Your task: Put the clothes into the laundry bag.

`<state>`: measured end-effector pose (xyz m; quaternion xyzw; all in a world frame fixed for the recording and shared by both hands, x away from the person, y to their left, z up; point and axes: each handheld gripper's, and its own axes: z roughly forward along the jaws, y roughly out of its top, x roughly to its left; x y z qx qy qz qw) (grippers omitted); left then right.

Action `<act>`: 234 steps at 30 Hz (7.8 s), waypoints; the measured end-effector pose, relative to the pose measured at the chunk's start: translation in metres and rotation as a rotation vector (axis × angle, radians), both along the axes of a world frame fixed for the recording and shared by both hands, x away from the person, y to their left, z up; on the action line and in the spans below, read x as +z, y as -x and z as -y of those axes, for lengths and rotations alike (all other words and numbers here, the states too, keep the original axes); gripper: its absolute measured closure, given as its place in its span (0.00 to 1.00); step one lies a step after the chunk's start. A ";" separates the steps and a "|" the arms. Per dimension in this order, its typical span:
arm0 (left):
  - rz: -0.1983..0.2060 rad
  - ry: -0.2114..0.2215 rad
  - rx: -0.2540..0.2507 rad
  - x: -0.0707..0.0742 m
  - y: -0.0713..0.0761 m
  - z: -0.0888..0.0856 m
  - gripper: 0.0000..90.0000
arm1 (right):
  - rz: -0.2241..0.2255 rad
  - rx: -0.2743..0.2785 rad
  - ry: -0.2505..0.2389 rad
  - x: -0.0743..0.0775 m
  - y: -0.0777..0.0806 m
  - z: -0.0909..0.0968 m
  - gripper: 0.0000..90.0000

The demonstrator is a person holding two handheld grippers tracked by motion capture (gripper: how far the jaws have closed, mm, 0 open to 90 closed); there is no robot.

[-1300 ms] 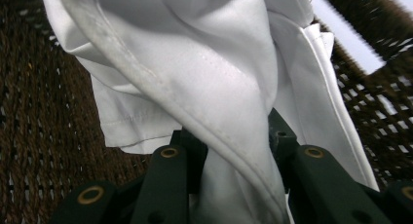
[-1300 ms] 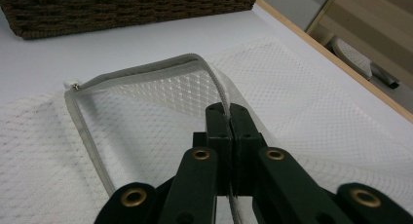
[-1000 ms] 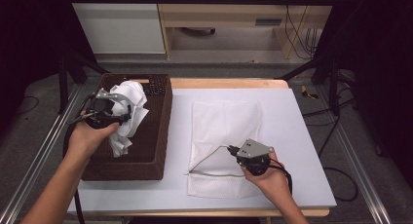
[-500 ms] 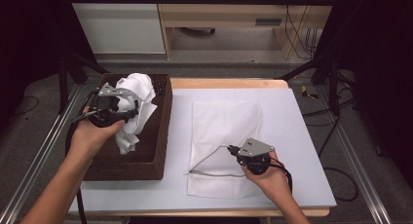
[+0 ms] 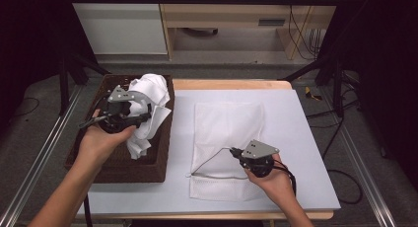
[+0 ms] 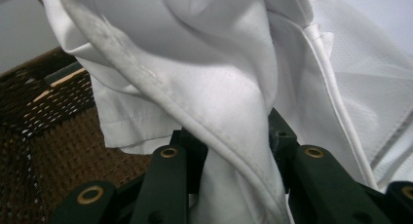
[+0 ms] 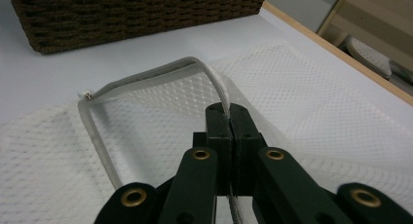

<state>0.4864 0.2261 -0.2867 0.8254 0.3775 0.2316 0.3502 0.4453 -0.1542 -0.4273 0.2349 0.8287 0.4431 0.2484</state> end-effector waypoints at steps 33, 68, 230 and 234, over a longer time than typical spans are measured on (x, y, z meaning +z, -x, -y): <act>-0.021 0.020 -0.169 -0.006 0.038 0.064 0.76 | -0.075 -0.026 -0.099 -0.002 -0.006 0.013 0.99; -0.054 0.034 -0.314 -0.024 0.077 0.105 0.76 | -0.109 -0.047 -0.189 -0.002 -0.010 0.023 0.99; -0.244 -0.016 -0.337 -0.146 0.042 0.175 0.76 | -0.094 -0.020 -0.149 0.036 -0.011 -0.014 0.99; -0.213 -0.028 -0.345 -0.141 0.043 0.179 0.76 | -0.095 -0.021 -0.149 0.035 -0.011 -0.014 0.99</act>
